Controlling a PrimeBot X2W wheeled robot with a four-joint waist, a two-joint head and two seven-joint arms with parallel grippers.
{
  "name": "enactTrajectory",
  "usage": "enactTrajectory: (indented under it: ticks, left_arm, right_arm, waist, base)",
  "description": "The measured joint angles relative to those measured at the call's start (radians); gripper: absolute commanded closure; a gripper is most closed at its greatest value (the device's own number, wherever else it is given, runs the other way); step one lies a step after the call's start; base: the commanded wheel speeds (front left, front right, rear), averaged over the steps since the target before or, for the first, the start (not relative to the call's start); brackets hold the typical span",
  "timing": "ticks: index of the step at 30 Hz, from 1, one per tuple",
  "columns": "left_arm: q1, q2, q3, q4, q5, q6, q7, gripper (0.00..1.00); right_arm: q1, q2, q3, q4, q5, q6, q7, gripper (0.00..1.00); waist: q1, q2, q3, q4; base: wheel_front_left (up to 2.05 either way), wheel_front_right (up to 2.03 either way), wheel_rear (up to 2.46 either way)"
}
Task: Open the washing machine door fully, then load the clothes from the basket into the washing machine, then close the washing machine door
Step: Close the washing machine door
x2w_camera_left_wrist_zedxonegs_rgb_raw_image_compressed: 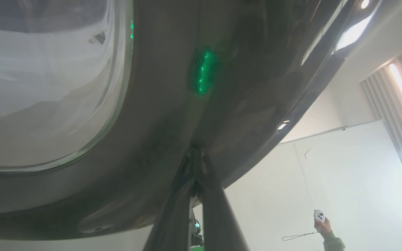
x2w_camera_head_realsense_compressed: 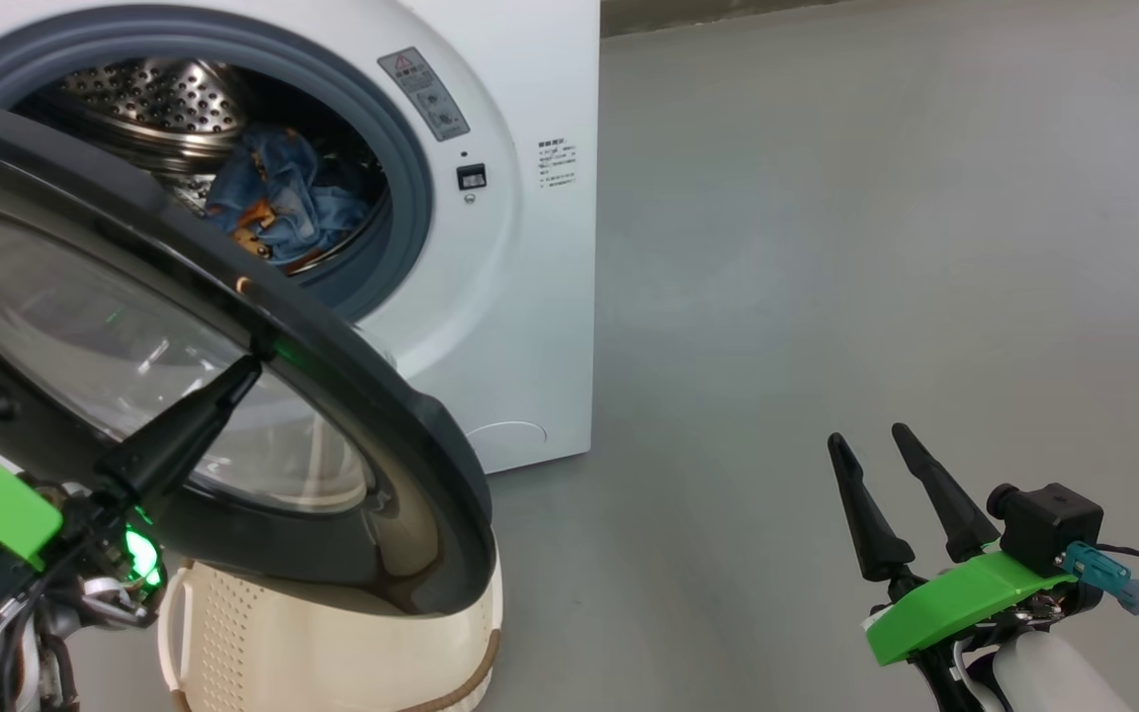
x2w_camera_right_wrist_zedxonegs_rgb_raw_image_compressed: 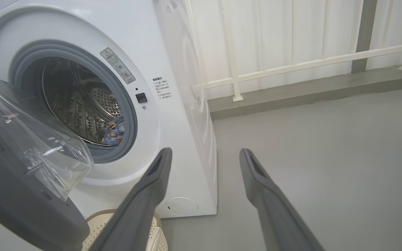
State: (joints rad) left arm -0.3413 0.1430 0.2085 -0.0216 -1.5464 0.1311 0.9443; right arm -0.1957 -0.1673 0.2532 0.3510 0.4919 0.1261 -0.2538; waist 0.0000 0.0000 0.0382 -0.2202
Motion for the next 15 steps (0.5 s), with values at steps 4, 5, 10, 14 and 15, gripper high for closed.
enactTrajectory:
  ticks: [4, 5, 10, 14, 15]
  left_arm:
    - [-0.003, -0.003, -0.005, 0.014, 0.0, -0.015, 0.0, 1.0]
    - [-0.003, -0.003, -0.005, 0.016, 0.0, -0.016, 0.0, 1.0]
    - [-0.003, -0.003, -0.006, 0.02, 0.009, -0.027, -0.003, 1.0]
    - [-0.002, -0.002, -0.011, 0.018, 0.038, -0.044, -0.013, 0.97]
    - [-0.002, -0.002, -0.01, 0.016, 0.042, -0.049, -0.014, 0.84]
  right_arm:
    - [0.0, 0.0, 0.0, 0.001, 0.0, 0.0, 0.0, 0.0]
    - [0.0, 0.0, 0.001, 0.001, 0.0, 0.0, 0.0, 0.0]
    - [0.0, -0.002, 0.002, 0.002, 0.0, 0.0, 0.0, 0.0]
    - [0.0, -0.005, 0.003, 0.004, 0.0, 0.0, 0.0, 0.0]
    - [0.0, -0.006, 0.003, 0.004, 0.0, 0.0, 0.0, 0.0]
  waist:
    - [0.0, 0.0, -0.008, 0.016]
    - [0.0, 0.0, -0.01, 0.021]
    - [0.0, 0.0, -0.018, 0.053]
    - [0.0, 0.0, -0.024, 0.082]
    - [0.0001, 0.0, -0.025, 0.09]
  base:
    - [0.0, 0.0, 0.0]
    - [0.0, 0.0, 0.0]
    - [0.0, 0.0, 0.0]
    - [0.0, 0.0, 0.0]
    - [0.0, 0.0, 0.0]
